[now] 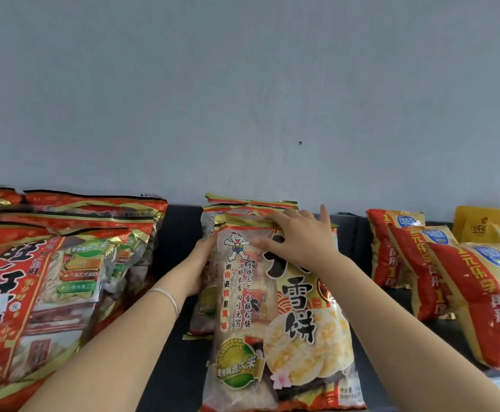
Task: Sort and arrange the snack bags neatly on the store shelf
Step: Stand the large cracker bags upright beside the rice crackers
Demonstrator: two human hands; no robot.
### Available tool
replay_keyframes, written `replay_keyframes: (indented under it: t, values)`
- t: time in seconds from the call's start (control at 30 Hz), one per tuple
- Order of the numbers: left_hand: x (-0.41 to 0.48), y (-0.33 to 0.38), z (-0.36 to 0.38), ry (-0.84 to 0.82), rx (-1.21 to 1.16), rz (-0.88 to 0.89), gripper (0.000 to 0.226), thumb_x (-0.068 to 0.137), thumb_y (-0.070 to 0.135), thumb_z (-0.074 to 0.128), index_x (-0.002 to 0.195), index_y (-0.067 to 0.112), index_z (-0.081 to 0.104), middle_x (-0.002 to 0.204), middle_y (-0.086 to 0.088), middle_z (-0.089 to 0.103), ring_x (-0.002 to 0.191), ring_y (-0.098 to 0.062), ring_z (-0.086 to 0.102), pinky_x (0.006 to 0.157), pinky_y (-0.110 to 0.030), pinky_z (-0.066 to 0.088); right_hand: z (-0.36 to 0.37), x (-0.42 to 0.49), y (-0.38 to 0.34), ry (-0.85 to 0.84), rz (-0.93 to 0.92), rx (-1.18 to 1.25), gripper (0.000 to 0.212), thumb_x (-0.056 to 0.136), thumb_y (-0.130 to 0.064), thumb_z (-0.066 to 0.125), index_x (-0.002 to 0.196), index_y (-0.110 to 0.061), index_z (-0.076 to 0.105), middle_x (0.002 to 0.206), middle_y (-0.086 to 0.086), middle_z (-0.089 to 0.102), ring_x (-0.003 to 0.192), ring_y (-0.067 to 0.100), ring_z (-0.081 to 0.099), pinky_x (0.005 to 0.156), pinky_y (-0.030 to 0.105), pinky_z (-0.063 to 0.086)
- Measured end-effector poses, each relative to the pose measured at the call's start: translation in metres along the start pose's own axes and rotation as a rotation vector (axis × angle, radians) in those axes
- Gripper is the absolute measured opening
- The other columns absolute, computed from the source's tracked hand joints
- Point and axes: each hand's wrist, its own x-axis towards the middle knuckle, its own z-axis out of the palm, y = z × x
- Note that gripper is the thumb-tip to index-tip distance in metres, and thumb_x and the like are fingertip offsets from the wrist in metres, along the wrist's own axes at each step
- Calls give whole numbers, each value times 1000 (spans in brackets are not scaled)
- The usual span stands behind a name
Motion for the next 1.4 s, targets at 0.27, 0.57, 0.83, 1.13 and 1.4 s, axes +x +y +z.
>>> replay_keyframes:
  t: [0.27, 0.57, 0.83, 1.13, 1.4]
  values:
    - [-8, -10, 13, 90, -40, 16, 70, 89, 69, 28, 137, 22, 47, 135, -10, 54, 120, -29, 51, 100, -38, 34, 0, -11, 5, 57, 3, -7, 65, 86, -75, 29, 136, -37, 46, 143, -6, 49, 139, 23, 36, 116, 64, 2]
    - [-56, -23, 39, 179, -99, 90, 45, 97, 56, 28, 116, 23, 52, 90, 0, 60, 79, -13, 57, 63, -28, 41, 16, -45, 16, 316, 214, 230, 73, 86, -67, 48, 146, -28, 35, 156, 5, 28, 144, 30, 23, 115, 51, 20]
    - [-71, -45, 53, 170, -163, 11, 66, 82, 75, 33, 108, 23, 64, 100, -12, 71, 95, -30, 66, 84, -40, 51, 51, -85, 43, -10, 619, 1337, 132, 49, -81, 72, 153, -34, 5, 153, 6, 36, 129, 29, 51, 104, 52, 45]
    - [-78, -45, 69, 188, -147, 48, 71, 83, 76, 27, 120, 24, 59, 113, -12, 67, 104, -31, 64, 91, -42, 50, 53, -85, 63, -109, 502, 1598, 44, 85, -47, 67, 119, -22, 56, 100, 4, 75, 86, 21, 74, 82, 41, 59]
    - [-88, -60, 74, 238, -9, 206, 109, 49, 97, 43, 141, 38, 36, 142, 3, 47, 128, -22, 47, 108, -50, 36, 56, -85, 59, -62, 578, 1454, 49, 84, -61, 60, 112, -20, 61, 96, 2, 75, 86, 21, 74, 87, 45, 58]
